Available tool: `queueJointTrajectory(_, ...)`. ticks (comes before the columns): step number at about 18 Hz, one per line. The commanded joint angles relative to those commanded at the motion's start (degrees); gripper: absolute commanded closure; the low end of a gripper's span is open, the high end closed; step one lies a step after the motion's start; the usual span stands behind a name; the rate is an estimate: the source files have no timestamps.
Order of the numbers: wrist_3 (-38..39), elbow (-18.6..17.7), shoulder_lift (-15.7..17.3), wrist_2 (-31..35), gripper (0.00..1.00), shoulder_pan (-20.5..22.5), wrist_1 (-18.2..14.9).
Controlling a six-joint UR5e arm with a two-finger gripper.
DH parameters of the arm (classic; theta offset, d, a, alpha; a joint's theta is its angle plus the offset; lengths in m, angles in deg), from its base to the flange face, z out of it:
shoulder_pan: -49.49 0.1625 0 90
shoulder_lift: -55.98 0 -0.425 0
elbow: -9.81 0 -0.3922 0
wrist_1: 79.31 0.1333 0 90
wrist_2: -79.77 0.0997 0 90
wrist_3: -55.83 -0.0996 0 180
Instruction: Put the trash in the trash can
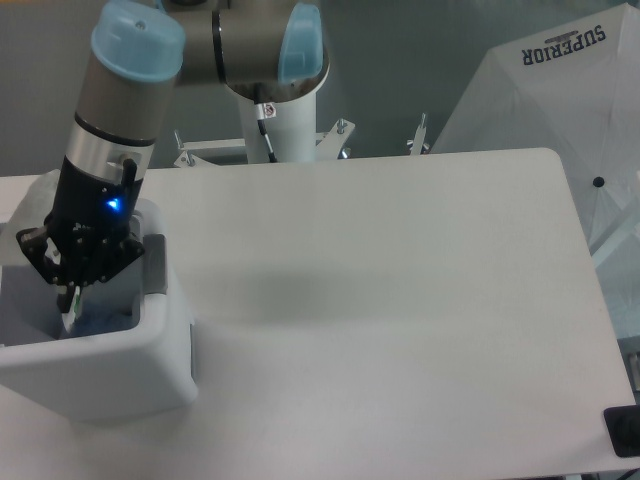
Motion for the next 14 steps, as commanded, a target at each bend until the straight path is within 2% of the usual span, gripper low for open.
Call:
queueJointTrajectory(1,0.00,-0.18,0.09,0.00,0.66,-0.35,-0.09)
queueJointTrajectory(2,0.00,-0.44,0.52,0.00,0.01,-0.53,-0.17)
queueJointTrajectory(8,-2.02,0.00,2.98,-0.35,0.00,-0.62,-0.26)
queueJointTrajectory(11,-3.24,-0.09,5.44,-0.35,0.00,-0.53,-0.26)
queueJointTrajectory(14,-9.64,-2.72,9.92,0.00,0.00,-0.09,-1.31)
